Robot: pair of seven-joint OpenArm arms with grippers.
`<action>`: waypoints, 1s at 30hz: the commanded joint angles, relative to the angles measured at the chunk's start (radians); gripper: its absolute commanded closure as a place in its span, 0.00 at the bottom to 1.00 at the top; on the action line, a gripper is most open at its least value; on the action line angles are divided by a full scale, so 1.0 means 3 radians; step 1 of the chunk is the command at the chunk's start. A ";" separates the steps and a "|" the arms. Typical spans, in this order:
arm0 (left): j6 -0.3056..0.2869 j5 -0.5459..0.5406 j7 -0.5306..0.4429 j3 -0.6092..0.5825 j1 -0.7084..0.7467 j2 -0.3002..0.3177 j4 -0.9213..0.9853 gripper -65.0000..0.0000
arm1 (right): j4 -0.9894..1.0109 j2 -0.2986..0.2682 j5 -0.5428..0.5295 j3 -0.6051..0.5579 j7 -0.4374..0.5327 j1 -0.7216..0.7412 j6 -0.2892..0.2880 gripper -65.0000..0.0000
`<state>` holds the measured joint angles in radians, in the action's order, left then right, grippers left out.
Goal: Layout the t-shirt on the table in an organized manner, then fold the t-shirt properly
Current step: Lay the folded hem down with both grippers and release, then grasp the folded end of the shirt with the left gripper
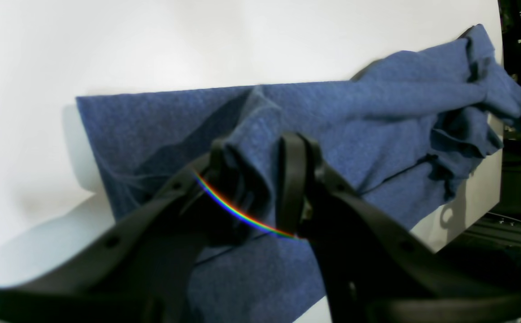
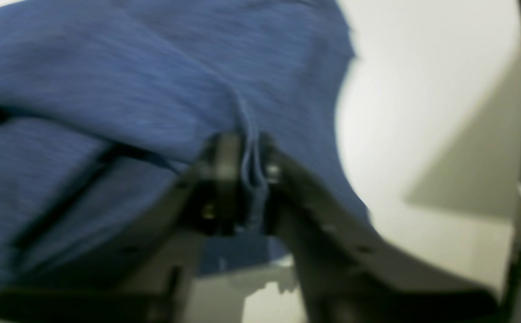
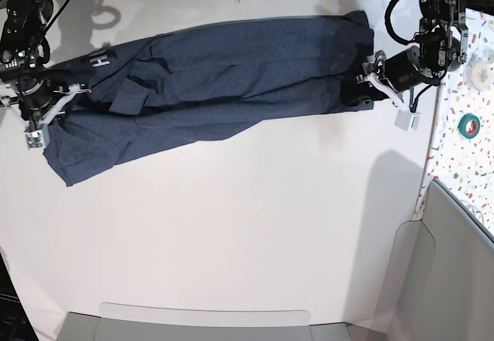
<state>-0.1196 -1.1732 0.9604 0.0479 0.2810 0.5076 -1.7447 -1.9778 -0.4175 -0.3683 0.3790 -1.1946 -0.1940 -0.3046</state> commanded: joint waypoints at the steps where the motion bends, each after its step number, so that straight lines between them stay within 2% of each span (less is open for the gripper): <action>1: -0.0013 -0.0056 -0.0043 0.0037 -0.0008 0.0050 -0.0058 0.76 | -0.0110 -0.0053 -0.0007 0.0095 0.0036 -0.0005 0.0000 0.73; 5: -0.0013 -0.0056 0.0116 0.0042 -0.0013 0.0065 -0.0053 0.76 | -0.0156 -0.0068 -0.0023 0.0156 0.0031 -0.0067 -0.0005 0.62; 8: -0.0013 -0.0050 0.0208 0.0129 -0.0008 0.0065 -0.0053 0.76 | -0.0156 -0.0074 -0.0023 0.0156 0.0036 -0.0113 -0.0010 0.62; 11: -0.0013 -0.0050 0.0356 0.0293 -0.0013 0.0055 -0.0053 0.71 | -0.0156 -0.0063 -0.0023 0.0156 0.0036 -0.0118 -0.0010 0.62; 20: -0.0013 -0.0056 0.0734 0.0932 0.0048 0.0045 -0.0033 0.62 | -0.0161 -0.0053 -0.0028 0.0156 0.0046 -0.0087 -0.0015 0.62; 24: -0.0013 -0.0071 0.0755 0.1147 0.0222 0.0029 -0.0023 0.59 | -0.0161 -0.0038 -0.0033 0.0156 0.0046 -0.0087 -0.0015 0.62; 30: -0.0034 -0.0081 0.0760 0.1214 0.0299 -0.0150 0.0289 0.53 | -0.0161 0.0019 -0.0033 0.0156 0.0051 -0.0082 -0.0015 0.62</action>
<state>-0.1276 -1.1809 1.1988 0.4030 0.3630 0.4454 -1.6451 -2.0083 -0.3954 -0.3782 0.4171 -1.1961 -0.2268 -0.3073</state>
